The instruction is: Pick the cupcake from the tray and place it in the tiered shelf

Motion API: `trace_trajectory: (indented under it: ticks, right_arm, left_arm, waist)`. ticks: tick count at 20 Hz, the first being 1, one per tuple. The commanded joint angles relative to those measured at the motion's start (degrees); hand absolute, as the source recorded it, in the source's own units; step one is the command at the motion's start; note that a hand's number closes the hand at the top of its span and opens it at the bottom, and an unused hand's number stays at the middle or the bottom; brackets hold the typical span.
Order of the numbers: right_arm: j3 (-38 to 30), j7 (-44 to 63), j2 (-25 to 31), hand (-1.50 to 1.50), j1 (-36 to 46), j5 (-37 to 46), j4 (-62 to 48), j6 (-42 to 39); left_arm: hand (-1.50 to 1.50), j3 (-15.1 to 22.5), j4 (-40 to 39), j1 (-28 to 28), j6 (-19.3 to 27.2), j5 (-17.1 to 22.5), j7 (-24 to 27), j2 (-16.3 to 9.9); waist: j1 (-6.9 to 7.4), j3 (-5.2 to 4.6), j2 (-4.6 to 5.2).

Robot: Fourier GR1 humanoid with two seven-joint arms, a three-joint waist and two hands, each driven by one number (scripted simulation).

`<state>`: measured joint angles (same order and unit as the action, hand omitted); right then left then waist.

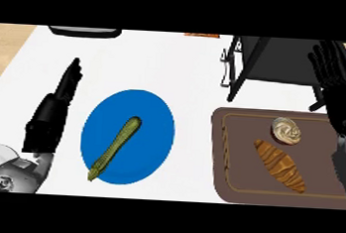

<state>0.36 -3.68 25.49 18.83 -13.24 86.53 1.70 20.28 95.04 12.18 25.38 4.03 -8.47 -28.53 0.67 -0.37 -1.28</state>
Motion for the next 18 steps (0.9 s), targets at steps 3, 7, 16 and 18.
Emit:
trace_trajectory:
  ticks: [3, 7, 16, 18]
  right_arm:
    - [-8.5, 2.3, 3.5, 1.5, -8.6, 6.5, 2.7, 13.7]
    - [-14.7, 9.8, 11.1, 1.5, -21.3, 15.5, -10.0, 20.8]
    - [-13.6, 15.7, -5.0, -1.5, -41.2, 15.3, 17.5, 32.7]
    - [-14.8, 14.3, -2.7, -1.5, -48.1, 12.8, 21.8, 26.2]
  left_arm:
    - [0.0, -4.3, -3.4, -7.3, -0.5, 7.0, -3.8, 0.7]
    - [0.0, -5.5, -6.7, -12.1, 0.5, 11.2, -6.4, 3.5]
    - [0.0, -9.3, -14.6, -12.1, -11.9, 20.0, -5.1, 4.1]
    - [0.0, -9.1, -16.4, -13.2, -12.6, 19.6, -2.9, 5.4]
  waist:
    - [-3.61, 0.09, 0.49]
    - [-9.2, -1.21, 4.06]
    - [-2.49, 0.17, 1.1]
    - [-2.59, 0.21, 1.05]
